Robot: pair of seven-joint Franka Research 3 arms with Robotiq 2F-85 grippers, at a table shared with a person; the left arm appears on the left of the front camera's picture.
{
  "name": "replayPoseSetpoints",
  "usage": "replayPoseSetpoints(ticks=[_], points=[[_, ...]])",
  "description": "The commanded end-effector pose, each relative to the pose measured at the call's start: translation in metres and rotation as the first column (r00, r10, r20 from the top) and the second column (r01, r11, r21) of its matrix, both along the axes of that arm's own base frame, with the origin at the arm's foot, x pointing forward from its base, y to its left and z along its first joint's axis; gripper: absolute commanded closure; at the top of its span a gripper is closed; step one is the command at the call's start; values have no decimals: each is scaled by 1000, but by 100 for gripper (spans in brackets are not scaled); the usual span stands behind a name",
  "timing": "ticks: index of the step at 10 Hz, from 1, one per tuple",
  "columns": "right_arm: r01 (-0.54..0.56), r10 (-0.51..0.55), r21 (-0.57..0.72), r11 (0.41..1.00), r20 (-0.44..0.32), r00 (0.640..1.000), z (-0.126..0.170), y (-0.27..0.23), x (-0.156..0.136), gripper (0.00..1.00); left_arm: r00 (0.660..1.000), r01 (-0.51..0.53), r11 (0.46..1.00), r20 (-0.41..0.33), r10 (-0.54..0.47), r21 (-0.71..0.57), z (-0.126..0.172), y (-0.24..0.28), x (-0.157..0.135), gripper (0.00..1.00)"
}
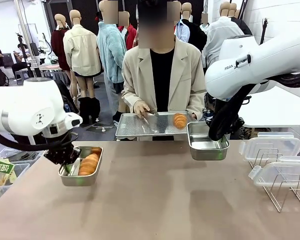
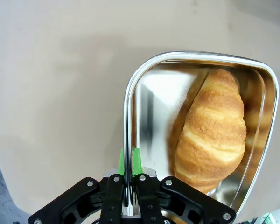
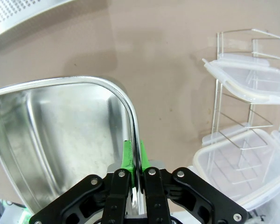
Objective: Place the bread in airtight containers.
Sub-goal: Once an object is inside an Airtight Container , place the container in the center of the table.
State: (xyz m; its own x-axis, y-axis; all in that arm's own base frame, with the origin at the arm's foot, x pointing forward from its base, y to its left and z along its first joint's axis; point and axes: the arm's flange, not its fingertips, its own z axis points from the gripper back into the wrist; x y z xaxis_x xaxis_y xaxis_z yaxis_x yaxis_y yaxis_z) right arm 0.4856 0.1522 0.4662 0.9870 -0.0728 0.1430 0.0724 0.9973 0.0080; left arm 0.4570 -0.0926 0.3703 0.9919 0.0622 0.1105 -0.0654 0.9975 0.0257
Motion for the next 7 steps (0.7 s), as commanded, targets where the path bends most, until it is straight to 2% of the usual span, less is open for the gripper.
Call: replayPoseSetpoints(ticks=[1, 3, 4, 5, 7], points=[[6, -6, 7, 1000, 24, 1000, -1, -1, -4, 100, 999, 9, 999, 41, -8, -33, -22, 16, 10, 100], [6, -6, 7, 1000, 24, 1000, -1, -1, -4, 100, 996, 30, 999, 85, -26, -46, -48, 25, 17, 100], [6, -6, 7, 1000, 24, 1000, -1, -1, -4, 100, 997, 47, 998, 62, -45, -32, -54, 27, 21, 100], [6, -6, 7, 1000, 24, 1000, -1, -1, -4, 100, 997, 61, 997, 42, -60, -39, -54, 26, 24, 85], [6, -6, 7, 1000, 24, 1000, -1, -1, -4, 100, 995, 85, 996, 57, -83, -31, -42, 23, 22, 46]])
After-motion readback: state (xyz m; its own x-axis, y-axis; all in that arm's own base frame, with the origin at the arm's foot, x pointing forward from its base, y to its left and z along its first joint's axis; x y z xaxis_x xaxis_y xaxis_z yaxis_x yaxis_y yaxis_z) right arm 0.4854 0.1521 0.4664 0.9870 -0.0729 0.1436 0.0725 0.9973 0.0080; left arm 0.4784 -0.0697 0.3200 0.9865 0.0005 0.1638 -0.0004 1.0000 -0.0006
